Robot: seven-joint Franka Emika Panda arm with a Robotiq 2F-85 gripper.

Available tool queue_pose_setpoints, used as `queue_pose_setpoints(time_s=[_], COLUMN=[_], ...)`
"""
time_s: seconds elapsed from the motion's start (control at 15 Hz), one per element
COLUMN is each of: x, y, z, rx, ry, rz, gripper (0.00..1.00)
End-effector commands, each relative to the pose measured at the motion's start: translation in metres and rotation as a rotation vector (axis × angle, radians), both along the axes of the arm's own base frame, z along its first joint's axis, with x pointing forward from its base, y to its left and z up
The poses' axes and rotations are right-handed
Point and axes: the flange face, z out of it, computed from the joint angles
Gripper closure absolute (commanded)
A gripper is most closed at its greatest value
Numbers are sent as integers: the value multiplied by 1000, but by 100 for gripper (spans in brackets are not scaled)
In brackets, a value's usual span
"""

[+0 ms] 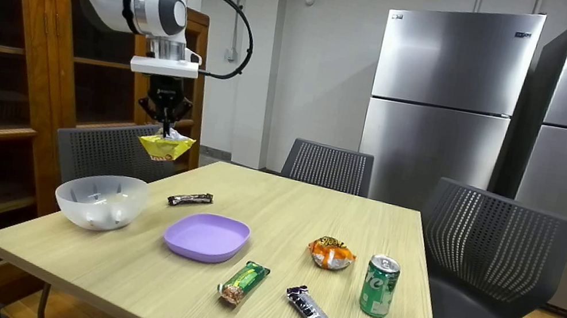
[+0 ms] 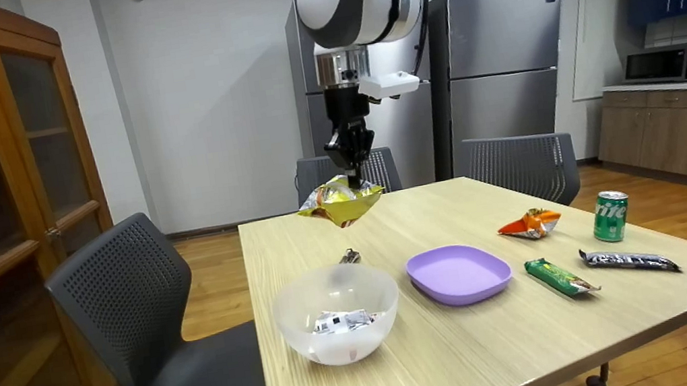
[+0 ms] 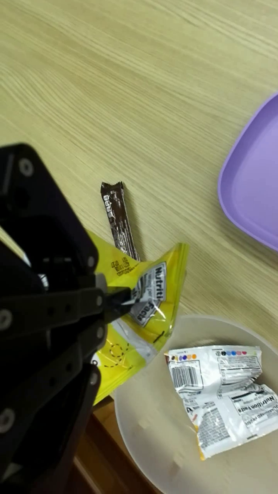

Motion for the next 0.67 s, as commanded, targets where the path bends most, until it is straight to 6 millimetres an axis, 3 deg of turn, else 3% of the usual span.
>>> queue_pose_setpoints(time_s=[0.0, 0.6], x=[-33, -66], y=[20, 78], z=[1, -31], rx=[-23, -82], ry=[-18, 0], rz=[117, 335], gripper=[100, 100])
